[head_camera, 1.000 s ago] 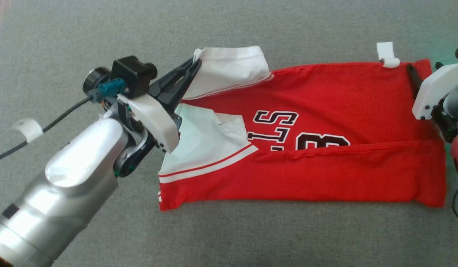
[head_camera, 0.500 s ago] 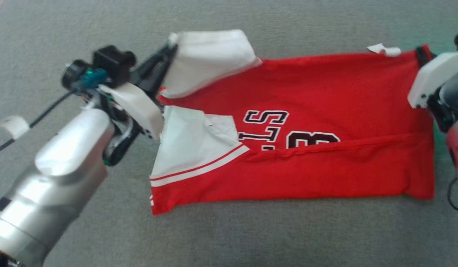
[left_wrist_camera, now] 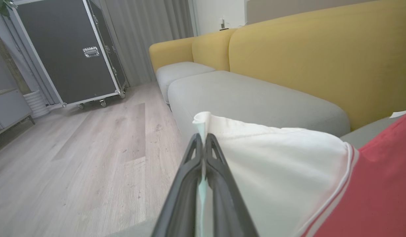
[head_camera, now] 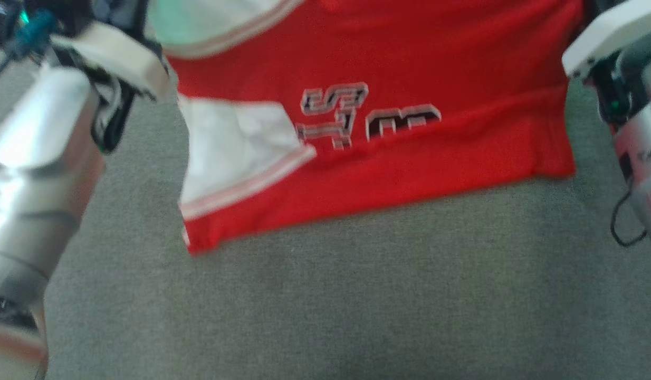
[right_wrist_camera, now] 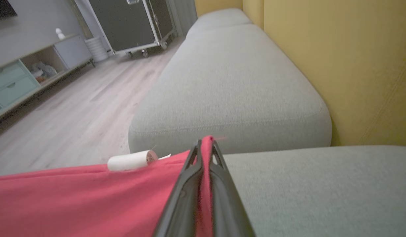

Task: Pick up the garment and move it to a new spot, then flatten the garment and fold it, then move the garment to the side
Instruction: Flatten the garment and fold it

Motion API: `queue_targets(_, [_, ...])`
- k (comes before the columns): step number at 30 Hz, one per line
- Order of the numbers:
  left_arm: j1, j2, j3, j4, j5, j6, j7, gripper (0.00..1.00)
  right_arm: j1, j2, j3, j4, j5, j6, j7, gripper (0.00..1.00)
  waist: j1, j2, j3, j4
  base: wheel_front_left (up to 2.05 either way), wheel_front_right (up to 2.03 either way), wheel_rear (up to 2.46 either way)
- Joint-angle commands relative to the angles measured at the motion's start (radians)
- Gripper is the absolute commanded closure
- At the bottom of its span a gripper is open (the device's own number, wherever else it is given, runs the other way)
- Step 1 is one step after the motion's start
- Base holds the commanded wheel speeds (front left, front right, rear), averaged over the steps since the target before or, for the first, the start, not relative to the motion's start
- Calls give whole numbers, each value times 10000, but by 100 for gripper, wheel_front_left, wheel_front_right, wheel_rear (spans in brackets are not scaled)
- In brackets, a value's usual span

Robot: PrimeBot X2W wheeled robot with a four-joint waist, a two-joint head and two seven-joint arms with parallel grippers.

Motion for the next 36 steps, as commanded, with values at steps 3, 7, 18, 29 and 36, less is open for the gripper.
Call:
queue_targets(3, [-1281,81,664,752,242,-42,-413,100,-690,230,78,-104,294,-9,-818,100,0,0,27,-152,0,0,0])
queue_targets(7, [-1357,-242,690,1328,293,-314,-511,100,-678,296,217,191,540,-9,-1138,100,0,0,-134,-109,0,0,0])
queue_targets(18, [392,-153,-96,851,-221,-759,-526,100,696,-311,1368,-90,1625,-9,-867,100,0,0,-1161,172,0,0,0])
queue_targets(29, [2347,1592,-1981,-2424,-2109,-765,902,100,1851,-1088,2869,-100,2295,-9,552,100,0,0,-1578,284,0,0,0])
queue_targets(36, [2972,2225,-2546,-3238,-2433,-766,1486,100,2131,-1489,3861,-39,2402,-9,1624,100,0,0,-1639,230,0,0,0])
